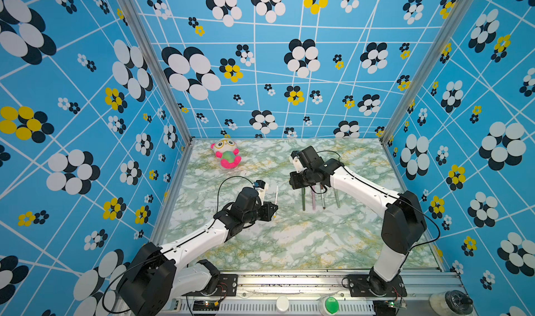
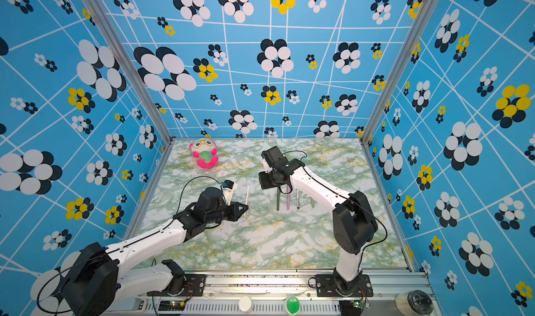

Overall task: Insert the pens into the pen caps
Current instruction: 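Carry the yellow cap over the white marker tip with the right gripper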

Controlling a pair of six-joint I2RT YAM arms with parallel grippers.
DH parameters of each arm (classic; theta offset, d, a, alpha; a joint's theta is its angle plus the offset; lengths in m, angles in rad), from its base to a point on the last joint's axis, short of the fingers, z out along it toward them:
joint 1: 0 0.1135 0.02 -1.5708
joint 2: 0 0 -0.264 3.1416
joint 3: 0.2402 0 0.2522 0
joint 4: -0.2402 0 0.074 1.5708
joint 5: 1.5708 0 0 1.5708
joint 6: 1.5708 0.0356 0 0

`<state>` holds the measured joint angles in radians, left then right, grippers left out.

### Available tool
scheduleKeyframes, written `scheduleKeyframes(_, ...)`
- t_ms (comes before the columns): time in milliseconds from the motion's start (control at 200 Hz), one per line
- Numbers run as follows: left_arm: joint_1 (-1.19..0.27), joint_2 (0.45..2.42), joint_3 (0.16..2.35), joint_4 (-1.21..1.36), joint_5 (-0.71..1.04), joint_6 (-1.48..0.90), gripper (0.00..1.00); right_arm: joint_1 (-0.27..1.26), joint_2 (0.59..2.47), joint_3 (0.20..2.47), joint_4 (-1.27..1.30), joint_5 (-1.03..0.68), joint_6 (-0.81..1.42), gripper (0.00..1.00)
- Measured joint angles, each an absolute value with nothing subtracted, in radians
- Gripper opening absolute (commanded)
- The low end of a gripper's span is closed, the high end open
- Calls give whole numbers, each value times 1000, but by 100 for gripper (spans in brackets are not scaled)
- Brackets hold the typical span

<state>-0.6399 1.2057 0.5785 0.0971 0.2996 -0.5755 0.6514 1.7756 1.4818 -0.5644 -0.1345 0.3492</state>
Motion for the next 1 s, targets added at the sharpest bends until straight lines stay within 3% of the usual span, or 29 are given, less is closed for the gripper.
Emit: scheduleKeyframes(1000, -688, 1303, 644, 139, 351, -556, 0, 651, 1714, 1446, -459, -183, 537, 8)
